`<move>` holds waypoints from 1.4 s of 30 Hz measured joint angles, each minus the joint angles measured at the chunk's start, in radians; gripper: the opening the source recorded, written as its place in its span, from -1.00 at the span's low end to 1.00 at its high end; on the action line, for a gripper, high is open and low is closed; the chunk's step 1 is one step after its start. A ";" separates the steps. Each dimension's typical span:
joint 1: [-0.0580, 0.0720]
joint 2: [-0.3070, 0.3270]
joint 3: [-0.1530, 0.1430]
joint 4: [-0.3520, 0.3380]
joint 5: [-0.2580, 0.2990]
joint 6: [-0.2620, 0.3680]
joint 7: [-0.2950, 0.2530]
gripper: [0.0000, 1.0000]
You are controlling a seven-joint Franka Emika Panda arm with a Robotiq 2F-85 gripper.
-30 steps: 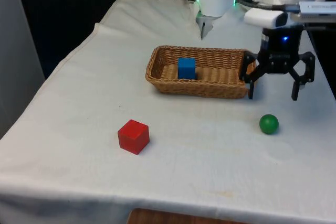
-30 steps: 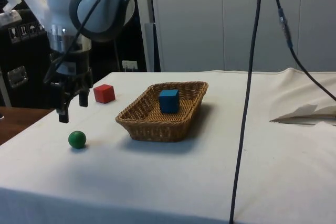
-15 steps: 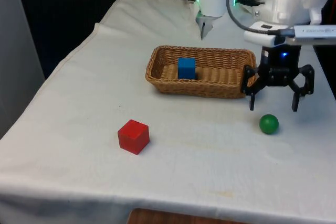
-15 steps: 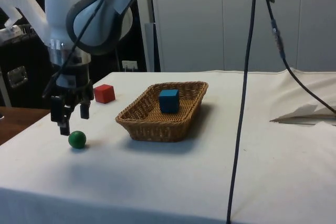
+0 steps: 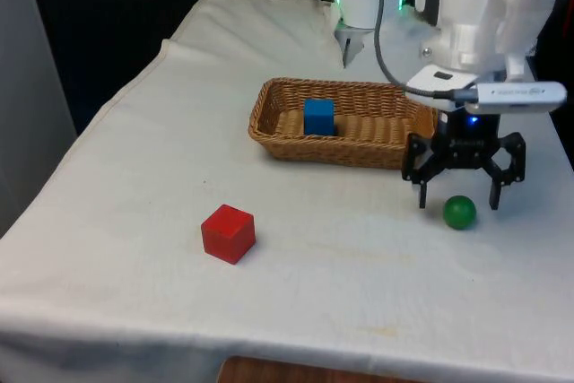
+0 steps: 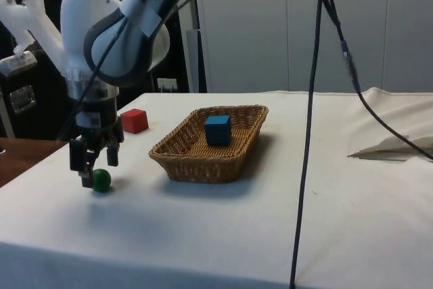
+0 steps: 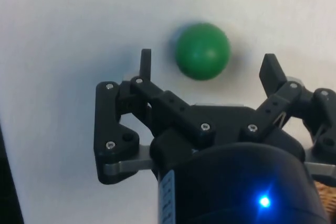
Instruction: Place all non-red objects into the basket.
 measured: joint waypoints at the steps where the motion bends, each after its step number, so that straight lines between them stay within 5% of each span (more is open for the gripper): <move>1: -0.002 0.007 -0.001 0.007 0.003 -0.004 -0.004 1.00; 8: -0.008 0.043 -0.003 0.048 0.008 -0.018 -0.016 0.95; 12: -0.008 0.044 -0.003 0.052 0.008 -0.025 -0.016 0.17; 13: -0.008 0.044 -0.003 0.052 0.008 -0.026 -0.016 -0.29; 15: -0.008 0.044 -0.003 0.052 0.008 -0.026 -0.016 -0.74; 16: -0.008 0.045 -0.003 0.052 0.008 -0.026 -0.016 -0.74; 17: -0.008 0.045 -0.003 0.052 0.008 -0.026 -0.016 -1.00; 30: -0.008 0.038 -0.005 0.058 0.008 -0.033 -0.016 -1.00; 42: -0.008 -0.090 -0.014 -0.028 0.008 -0.067 -0.032 -1.00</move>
